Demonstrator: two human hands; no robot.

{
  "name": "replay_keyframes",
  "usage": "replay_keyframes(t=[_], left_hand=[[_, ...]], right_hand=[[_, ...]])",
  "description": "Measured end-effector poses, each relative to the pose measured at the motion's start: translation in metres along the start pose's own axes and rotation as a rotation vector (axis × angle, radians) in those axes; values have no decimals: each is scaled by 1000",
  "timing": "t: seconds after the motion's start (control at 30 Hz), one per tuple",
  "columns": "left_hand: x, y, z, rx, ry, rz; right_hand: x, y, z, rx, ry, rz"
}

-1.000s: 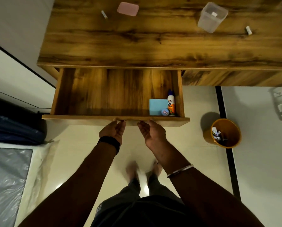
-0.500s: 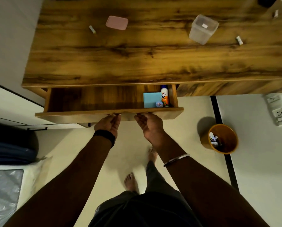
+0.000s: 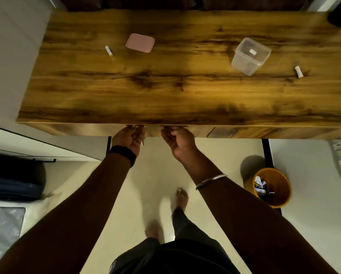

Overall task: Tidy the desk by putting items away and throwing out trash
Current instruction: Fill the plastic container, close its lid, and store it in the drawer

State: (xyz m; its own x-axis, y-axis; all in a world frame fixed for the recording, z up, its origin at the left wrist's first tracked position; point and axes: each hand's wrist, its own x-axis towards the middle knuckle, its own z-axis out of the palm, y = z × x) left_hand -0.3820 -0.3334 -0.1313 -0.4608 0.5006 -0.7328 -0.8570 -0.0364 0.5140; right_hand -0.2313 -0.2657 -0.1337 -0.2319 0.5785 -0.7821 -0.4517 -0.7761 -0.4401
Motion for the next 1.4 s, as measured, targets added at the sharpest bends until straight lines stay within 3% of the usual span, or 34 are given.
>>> replay_keyframes(t=[0.23, 0.4, 0.53, 0.77, 1.0, 1.13, 1.23, 1.4], left_hand=[[-4, -6, -4, 78, 10, 17], [-21, -12, 8, 328, 102, 58], [-35, -1, 32, 533, 66, 225], [-40, 52, 99, 680, 14, 497], [-26, 127, 160, 1035, 43, 947], [-15, 158, 182, 1125, -19, 1049], [21, 181, 186, 1308, 24, 1123], [67, 209, 190, 1538, 56, 1093]], right_hand=[[2, -4, -10, -112, -53, 35], [-8, -18, -22, -324, -125, 29], [-19, -41, -14, -523, -186, -51], [-31, -106, 62, -748, -296, -371], [-22, -161, 157, -1046, -291, -828], [0, -177, 205, -1234, -324, -1082], [15, -181, 232, -1309, -333, -1164], [48, -183, 262, -1440, -298, -1284]])
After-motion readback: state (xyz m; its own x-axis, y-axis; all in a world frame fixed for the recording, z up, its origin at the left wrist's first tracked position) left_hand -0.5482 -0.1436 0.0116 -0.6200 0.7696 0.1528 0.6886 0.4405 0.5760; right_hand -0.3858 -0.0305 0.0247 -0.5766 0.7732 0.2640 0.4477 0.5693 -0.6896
